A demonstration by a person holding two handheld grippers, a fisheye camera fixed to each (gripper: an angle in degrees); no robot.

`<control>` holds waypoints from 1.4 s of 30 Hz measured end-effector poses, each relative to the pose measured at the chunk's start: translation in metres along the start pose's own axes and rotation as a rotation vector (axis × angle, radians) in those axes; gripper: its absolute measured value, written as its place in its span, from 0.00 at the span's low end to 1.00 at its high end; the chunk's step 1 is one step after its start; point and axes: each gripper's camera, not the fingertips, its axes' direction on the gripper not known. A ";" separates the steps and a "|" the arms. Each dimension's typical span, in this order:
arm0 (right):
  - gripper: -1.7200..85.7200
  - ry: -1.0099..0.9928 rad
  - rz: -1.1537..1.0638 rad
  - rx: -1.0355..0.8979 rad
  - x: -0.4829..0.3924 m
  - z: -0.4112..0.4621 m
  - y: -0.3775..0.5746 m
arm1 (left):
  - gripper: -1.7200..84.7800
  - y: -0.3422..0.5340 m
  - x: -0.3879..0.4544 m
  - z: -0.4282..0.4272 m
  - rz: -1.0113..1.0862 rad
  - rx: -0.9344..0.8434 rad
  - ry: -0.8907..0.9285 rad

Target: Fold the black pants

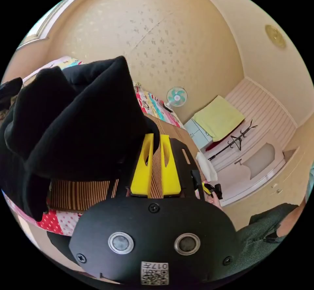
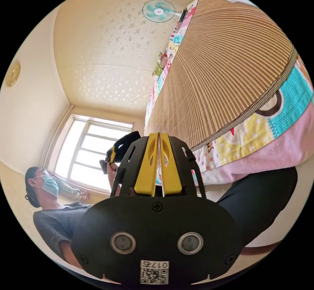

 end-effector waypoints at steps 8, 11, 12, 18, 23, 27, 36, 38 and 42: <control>0.03 0.077 0.043 -0.062 -0.003 0.015 0.018 | 0.10 0.097 -0.004 0.041 0.093 -0.114 -0.125; 0.03 0.085 0.018 -0.107 -0.011 0.040 0.015 | 0.13 0.083 -0.044 0.027 -0.024 -0.054 -0.297; 0.03 0.082 0.003 -0.145 -0.015 0.058 0.012 | 0.13 0.078 -0.055 0.033 -0.049 -0.084 -0.319; 0.07 -0.037 -0.120 -0.350 -0.062 0.167 0.015 | 0.08 0.041 -0.099 0.091 -0.173 -0.314 -0.078; 0.20 -0.036 -0.201 -0.486 -0.110 0.253 0.042 | 0.07 0.049 0.030 0.121 0.138 -0.427 0.212; 0.23 0.096 -0.151 -0.591 -0.106 0.305 0.065 | 0.08 0.066 0.043 0.150 0.153 -0.604 0.256; 0.28 0.287 -0.229 -0.602 -0.126 0.307 0.112 | 0.12 -0.015 -0.096 0.018 -0.114 -0.226 0.108; 0.30 0.335 -0.247 -0.644 -0.132 0.327 0.122 | 0.17 -0.050 -0.138 0.025 -0.221 -0.223 0.044; 0.21 0.368 -0.248 -0.726 -0.137 0.376 0.129 | 0.18 -0.087 -0.187 0.070 -0.376 -0.225 0.167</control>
